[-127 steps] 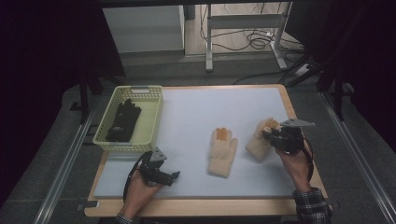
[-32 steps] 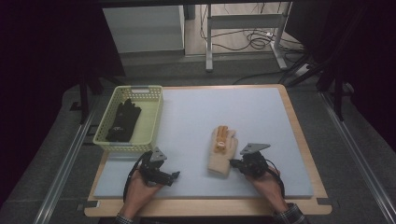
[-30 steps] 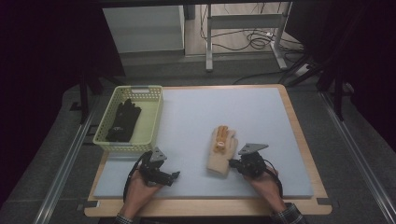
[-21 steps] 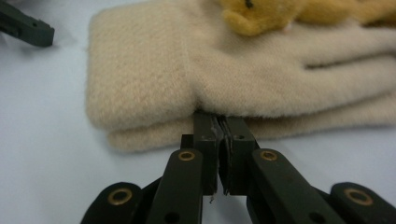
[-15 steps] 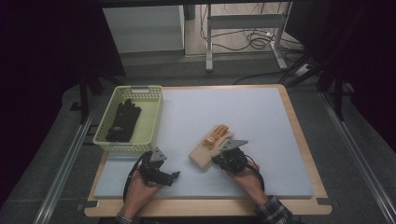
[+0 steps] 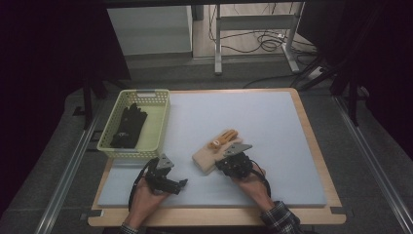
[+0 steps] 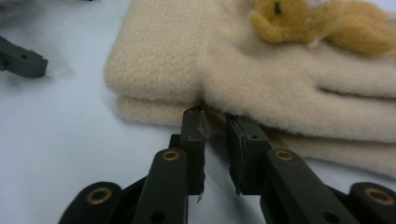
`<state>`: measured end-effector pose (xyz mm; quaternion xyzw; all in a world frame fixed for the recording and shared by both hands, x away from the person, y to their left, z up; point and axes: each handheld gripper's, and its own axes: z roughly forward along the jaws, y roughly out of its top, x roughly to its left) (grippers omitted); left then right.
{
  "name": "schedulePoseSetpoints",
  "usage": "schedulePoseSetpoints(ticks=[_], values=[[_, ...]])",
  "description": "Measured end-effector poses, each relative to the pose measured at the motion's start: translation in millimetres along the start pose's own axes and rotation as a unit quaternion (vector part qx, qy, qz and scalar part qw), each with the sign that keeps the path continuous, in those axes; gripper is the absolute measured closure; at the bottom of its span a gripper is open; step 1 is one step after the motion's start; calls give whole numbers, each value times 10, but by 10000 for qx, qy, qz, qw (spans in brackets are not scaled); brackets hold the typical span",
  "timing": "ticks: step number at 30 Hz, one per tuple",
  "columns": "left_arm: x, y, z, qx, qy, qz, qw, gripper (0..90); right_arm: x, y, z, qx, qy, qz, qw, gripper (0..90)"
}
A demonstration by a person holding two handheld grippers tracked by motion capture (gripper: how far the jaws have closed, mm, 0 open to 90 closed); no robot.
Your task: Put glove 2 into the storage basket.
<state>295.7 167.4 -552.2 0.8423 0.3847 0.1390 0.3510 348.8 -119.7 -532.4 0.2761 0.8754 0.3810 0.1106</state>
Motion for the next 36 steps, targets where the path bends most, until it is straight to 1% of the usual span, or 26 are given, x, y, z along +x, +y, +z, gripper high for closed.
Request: schedulePoseSetpoints(ticks=[4, 9, 12, 17, 22, 28, 34, 36], values=[[0, 0, 0, -2, 0, -1, 10000, 6, -8, 1, -103, -81, -17, -15, 10000, 717], [0, 0, 0, -1, 0, 1, 10000, 6, -70, -23, -262, -134, -163, -4, 9998, 676], [0, 0, 0, -1, 0, 1, 10000, 6, -121, -43, -359, -201, -252, 34, 9995, 646], [0, 0, 0, 2, 0, 3, 10000, 6, -198, -102, -515, -237, -398, 102, 9989, 598], [1, 1, 1, 3, -1, 3, 10000, 5, -285, -201, -645, -259, -544, 243, 9979, 547], [2, 1, 2, 8, -2, -6, 10000, 4, -396, -366, -788, -208, -725, 443, 9962, 451], [2, 1, 2, 8, -3, -7, 10000, 3, -515, -539, -927, -218, -905, 652, 9935, 361], [2, 1, 2, 8, -3, -7, 10000, 3, -559, -600, -965, -181, -994, 677, 9926, 338]])
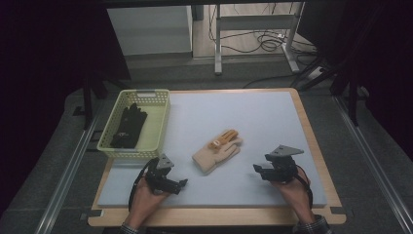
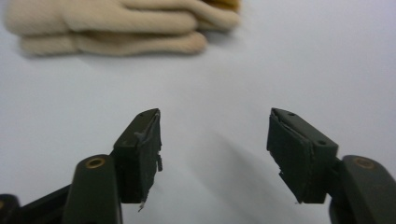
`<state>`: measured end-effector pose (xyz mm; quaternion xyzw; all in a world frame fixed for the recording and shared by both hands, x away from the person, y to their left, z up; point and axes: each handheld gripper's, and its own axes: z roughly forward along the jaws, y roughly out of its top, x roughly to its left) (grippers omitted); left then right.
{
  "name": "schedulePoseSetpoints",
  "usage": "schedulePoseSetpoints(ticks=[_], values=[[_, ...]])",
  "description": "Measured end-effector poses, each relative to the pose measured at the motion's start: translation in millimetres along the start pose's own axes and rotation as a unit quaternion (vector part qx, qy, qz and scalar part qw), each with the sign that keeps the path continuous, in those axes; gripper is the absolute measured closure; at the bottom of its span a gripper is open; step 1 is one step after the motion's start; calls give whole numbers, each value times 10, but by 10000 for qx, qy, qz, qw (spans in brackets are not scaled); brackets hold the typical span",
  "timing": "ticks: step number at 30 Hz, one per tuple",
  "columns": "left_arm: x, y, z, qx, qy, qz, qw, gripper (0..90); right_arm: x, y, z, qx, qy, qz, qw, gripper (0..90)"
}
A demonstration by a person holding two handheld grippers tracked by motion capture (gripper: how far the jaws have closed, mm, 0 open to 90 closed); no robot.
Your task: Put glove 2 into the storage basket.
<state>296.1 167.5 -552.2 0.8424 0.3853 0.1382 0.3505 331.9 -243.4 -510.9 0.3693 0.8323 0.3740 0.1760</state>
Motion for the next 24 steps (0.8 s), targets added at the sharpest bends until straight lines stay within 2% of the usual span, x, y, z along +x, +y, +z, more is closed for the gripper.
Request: schedulePoseSetpoints(ticks=[2, 6, 11, 15, 18, 24], values=[[0, 0, 0, 0, -1, -1, 10000, 3, -55, -56, -26, 20, -144, 9, 9999, 316], [1, 0, 0, 1, -1, -1, 10000, 3, -171, -173, -76, 22, -284, 115, 9995, 280], [1, 0, 1, 1, -2, -6, 10000, 3, -249, -314, -92, 75, -347, 211, 9991, 249], [1, 1, 1, 0, -4, -12, 10000, 3, -248, -330, -88, 134, -327, 218, 9991, 208], [2, 2, 0, 10, -11, -14, 10000, 3, -218, -330, -77, 175, -425, 125, 9989, 182], [14, 24, -7, 51, -45, 40, 10000, 11, -218, -336, -75, 174, -491, 161, 9985, 166]])
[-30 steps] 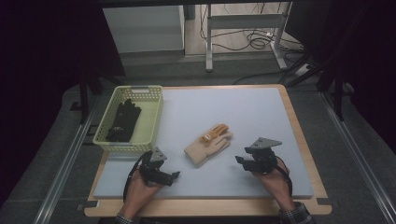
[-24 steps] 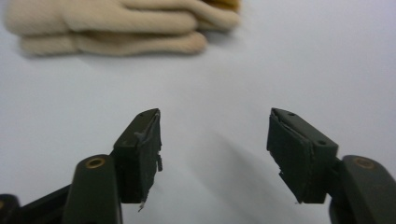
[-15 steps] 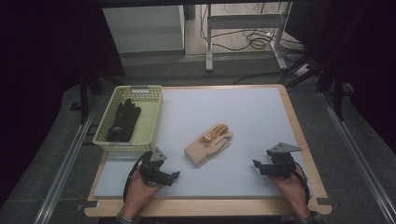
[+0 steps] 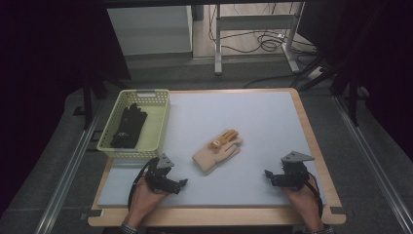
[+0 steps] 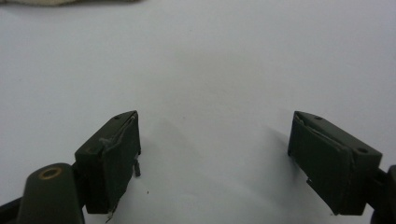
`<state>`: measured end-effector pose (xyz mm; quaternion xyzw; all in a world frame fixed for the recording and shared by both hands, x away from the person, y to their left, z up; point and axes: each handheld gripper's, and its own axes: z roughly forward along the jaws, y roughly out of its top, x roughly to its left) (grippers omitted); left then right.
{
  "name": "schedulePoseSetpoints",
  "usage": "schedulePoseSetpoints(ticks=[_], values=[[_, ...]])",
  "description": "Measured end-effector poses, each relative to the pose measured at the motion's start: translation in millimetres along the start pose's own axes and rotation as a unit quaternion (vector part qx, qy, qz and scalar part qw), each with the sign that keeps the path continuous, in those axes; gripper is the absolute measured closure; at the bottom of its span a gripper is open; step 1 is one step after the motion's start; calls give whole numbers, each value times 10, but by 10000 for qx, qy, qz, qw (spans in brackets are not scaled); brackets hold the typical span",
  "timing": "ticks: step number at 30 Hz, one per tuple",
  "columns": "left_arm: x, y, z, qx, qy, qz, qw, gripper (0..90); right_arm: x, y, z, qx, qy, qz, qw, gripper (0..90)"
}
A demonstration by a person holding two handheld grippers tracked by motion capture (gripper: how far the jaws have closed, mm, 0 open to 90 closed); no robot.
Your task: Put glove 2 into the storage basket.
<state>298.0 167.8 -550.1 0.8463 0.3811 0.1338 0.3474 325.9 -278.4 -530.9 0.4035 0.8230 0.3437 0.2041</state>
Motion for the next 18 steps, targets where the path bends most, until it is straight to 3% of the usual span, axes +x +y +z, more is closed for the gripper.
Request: schedulePoseSetpoints(ticks=[7, 18], values=[[-14, 178, 32, -92, -268, 57, 9996, 28, 8, -5, -3, -12, -50, -12, 10000, 163], [-191, 799, 214, 134, -563, 471, 9972, 0, 15, -6, -6, -23, -62, -22, 10000, 163]])
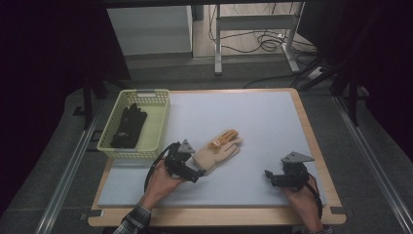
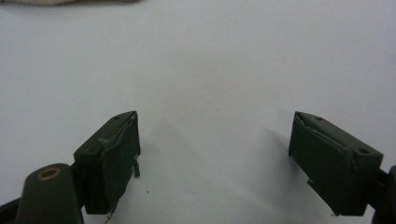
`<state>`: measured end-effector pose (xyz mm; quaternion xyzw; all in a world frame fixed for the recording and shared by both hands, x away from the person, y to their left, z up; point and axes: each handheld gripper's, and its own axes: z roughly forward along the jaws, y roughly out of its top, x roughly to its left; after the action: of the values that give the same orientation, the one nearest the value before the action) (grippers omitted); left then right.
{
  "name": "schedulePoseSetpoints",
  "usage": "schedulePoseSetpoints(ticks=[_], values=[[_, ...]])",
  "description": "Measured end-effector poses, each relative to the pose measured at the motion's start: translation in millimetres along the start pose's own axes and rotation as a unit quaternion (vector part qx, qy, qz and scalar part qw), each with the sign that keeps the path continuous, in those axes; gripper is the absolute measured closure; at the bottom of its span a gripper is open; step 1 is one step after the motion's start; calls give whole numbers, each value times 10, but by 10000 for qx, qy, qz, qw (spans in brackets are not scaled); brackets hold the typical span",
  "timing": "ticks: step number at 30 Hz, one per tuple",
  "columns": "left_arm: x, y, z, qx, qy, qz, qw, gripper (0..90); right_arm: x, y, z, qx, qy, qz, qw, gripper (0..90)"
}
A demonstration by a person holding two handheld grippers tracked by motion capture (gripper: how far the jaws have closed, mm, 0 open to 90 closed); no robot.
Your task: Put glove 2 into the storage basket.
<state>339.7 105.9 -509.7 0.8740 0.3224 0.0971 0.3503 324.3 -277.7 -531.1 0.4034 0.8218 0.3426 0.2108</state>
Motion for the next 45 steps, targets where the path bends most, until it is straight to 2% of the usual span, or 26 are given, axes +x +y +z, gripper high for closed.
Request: schedulePoseSetpoints(ticks=[2, 5, 6, 7, 10, 16, 17, 19, 20, 24, 27, 30, 33, 38, 42, 45], values=[[7, 111, 62, 71, -53, 38, 10000, 0, 0, 0, 0, 0, -1, -1, 10000, 162], [16, 274, 193, 259, -19, 134, 9996, 0, -1, 0, 0, 4, 4, 6, 10000, 163], [16, 274, 193, 259, -19, 134, 9996, 0, -1, 0, 0, 4, 4, 6, 10000, 163], [24, 358, 284, 353, -6, 168, 9992, 0, -3, 0, 0, 6, 11, 8, 10000, 163], [47, 455, 405, 464, -48, 201, 9987, 1, -4, 0, 0, 5, 13, 5, 10000, 163], [81, 567, 660, 794, -98, 289, 9964, 3, -5, 0, 0, 14, 21, 16, 10000, 163], [81, 567, 660, 794, -98, 289, 9964, 6, -5, 0, 0, 15, 21, 16, 10000, 163], [55, 567, 758, 949, -112, 398, 9946, 33, -6, 0, 0, 15, 27, 19, 10000, 163], [51, 570, 750, 919, -95, 370, 9950, 27, -6, 0, 0, 15, 27, 19, 10000, 163], [20, 574, 694, 922, -121, 423, 9948, 175, -7, 0, 1, 16, 34, 21, 10000, 163], [-8, 576, 671, 951, -124, 422, 9945, 247, -5, 0, 1, 15, 27, 12, 10000, 163], [-38, 583, 637, 977, -144, 448, 9941, 400, -3, 0, 1, 11, 23, 8, 10000, 163], [-74, 583, 622, 982, -127, 456, 9940, 497, -3, 0, 1, 12, 24, 8, 10000, 163], [-56, 557, 601, 876, -163, 330, 9955, 562, 1, -1, 1, -6, 6, -21, 10000, 162], [-40, 565, 542, 842, -85, 298, 9960, 580, -2, 0, 1, -1, 15, -9, 10000, 163], [-17, 596, 474, 788, -84, 179, 9967, 582, -1, -1, 0, 8, 17, 7, 10000, 163]])
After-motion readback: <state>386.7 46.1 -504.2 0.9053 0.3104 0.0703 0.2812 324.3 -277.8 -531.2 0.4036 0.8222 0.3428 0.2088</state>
